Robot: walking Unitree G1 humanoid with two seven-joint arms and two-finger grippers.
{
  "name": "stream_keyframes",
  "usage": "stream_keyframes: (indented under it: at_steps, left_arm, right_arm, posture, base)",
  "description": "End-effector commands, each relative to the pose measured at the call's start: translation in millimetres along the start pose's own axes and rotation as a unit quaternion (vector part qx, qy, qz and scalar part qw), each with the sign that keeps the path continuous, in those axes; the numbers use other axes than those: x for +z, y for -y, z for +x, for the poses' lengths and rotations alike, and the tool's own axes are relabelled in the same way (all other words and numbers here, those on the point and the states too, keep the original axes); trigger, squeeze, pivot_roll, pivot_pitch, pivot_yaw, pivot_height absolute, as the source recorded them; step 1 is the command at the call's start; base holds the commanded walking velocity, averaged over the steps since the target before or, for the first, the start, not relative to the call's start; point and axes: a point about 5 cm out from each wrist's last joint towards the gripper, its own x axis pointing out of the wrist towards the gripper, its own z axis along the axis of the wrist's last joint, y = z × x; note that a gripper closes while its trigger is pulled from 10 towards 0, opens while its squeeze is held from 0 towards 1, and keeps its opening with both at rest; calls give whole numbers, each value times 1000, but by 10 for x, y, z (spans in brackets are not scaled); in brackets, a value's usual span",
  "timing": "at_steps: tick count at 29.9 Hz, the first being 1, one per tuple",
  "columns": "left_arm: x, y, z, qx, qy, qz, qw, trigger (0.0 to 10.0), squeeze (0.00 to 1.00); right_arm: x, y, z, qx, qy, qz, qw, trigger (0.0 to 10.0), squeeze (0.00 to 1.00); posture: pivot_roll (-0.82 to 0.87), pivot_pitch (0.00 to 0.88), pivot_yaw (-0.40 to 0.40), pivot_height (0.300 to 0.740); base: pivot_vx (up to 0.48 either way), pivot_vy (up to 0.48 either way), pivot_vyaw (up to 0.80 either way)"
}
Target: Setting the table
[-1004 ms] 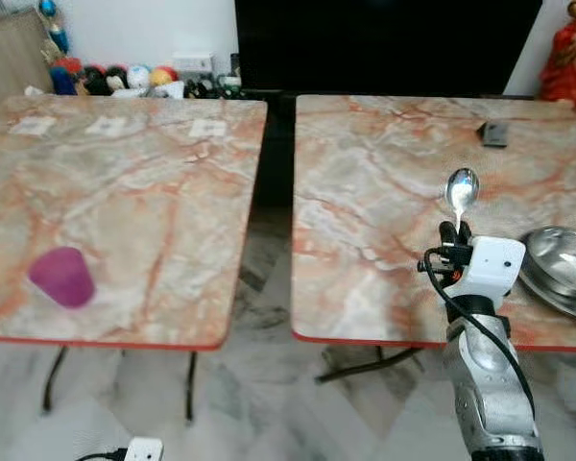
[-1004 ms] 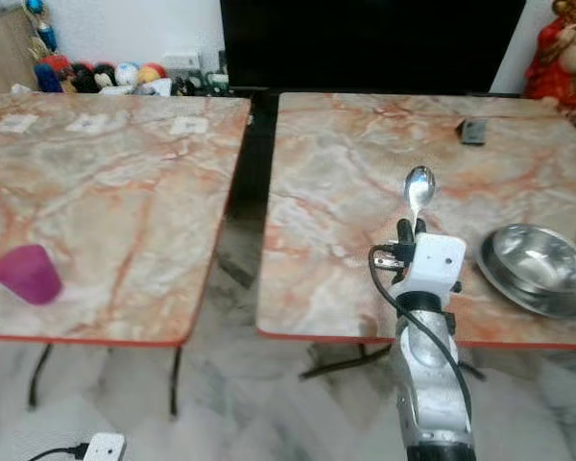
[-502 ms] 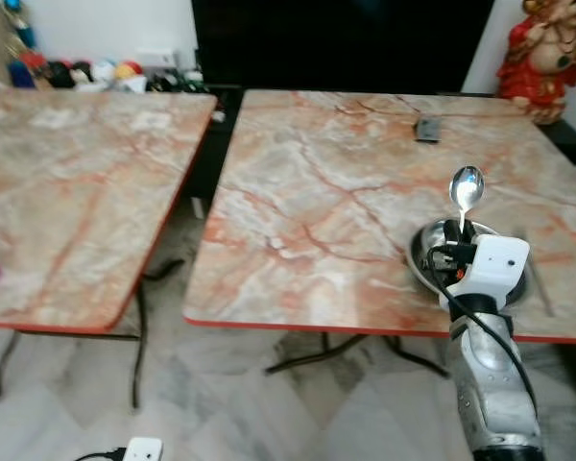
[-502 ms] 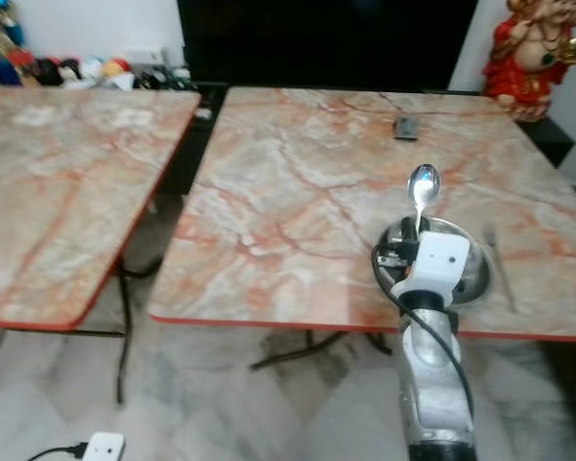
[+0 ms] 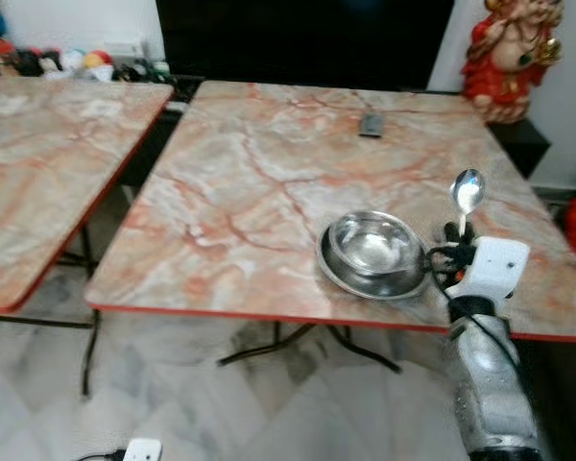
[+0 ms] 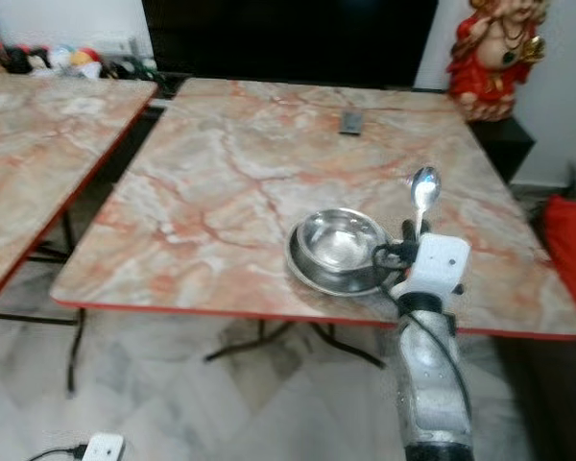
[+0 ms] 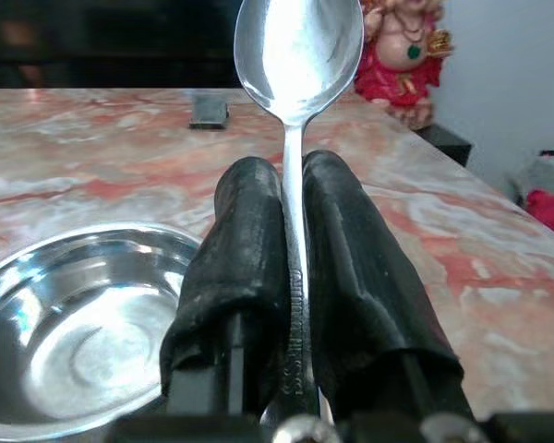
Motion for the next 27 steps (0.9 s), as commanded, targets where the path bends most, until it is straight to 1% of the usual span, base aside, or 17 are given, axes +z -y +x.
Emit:
stream_keyframes:
  at_steps: [1,19,27]
  left_arm:
    - [-56,0,-10,2,-12,-3,1000,10000,0]
    - [-62,6,-13,3,-8,-15,1000,10000,0]
    - [-65,9,-13,3,-8,-14,1000,10000,0]
  right_arm:
    - [11,63,3,-9,1,-6,1000,10000,0]
    - [10,55,18,-10,-1,-6,1000,10000,0]
    - [12,46,30,-9,0,-5,1000,10000,0]
  posture:
    - [-15,110,6,740]
    - [-16,103,6,740]
    - [-16,95,5,740]
  base:
    - [0,0,0]
    - [0,0,0]
    - [251,0,0]
